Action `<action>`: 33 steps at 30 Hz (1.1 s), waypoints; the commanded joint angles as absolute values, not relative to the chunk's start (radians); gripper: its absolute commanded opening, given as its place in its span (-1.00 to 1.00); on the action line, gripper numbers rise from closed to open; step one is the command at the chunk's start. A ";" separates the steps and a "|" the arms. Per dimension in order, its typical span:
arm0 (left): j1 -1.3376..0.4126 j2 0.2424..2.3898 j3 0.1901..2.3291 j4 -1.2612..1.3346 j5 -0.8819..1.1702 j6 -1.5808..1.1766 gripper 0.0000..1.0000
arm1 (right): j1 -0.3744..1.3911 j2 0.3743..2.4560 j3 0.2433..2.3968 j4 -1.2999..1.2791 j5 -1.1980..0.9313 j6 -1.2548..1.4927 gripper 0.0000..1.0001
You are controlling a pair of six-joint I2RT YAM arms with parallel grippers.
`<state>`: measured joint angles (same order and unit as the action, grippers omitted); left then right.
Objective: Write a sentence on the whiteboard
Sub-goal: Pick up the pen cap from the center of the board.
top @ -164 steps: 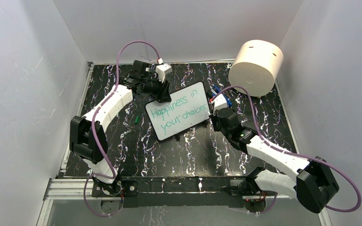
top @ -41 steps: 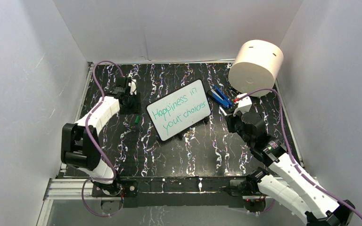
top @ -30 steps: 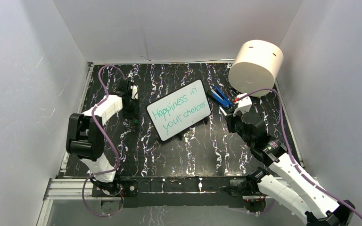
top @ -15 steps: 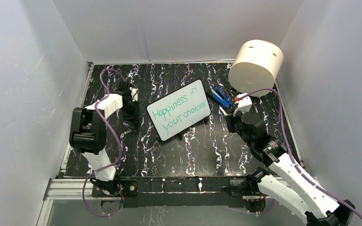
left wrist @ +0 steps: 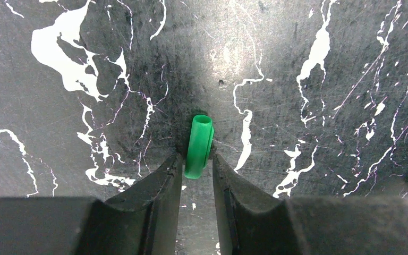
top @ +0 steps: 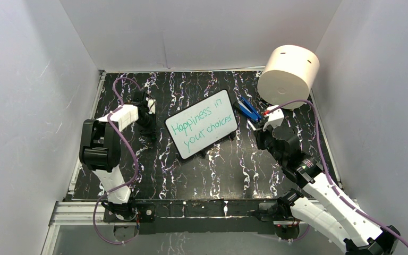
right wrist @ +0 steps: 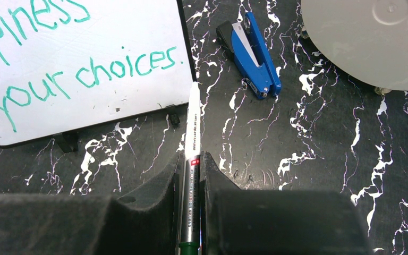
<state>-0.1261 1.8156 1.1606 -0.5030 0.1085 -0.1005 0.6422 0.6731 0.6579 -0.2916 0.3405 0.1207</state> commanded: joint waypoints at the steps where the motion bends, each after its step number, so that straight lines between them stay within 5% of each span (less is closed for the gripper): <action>1: -0.120 1.835 1.186 -0.531 0.109 -0.092 -0.51 | 0.639 0.660 0.667 -0.250 0.353 0.121 -1.00; 19: -0.165 1.885 1.176 -0.534 0.023 -0.116 -0.57 | 0.639 0.665 0.664 -0.247 0.348 0.121 -1.00; 33: -0.190 1.726 1.128 -0.535 0.014 -0.098 -1.00 | 0.640 0.642 0.685 -0.271 0.304 0.116 -1.00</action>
<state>-0.1795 1.8133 1.1641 -0.5156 0.0071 -0.1043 0.6422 0.6628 0.6575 -0.2916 0.3298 0.1200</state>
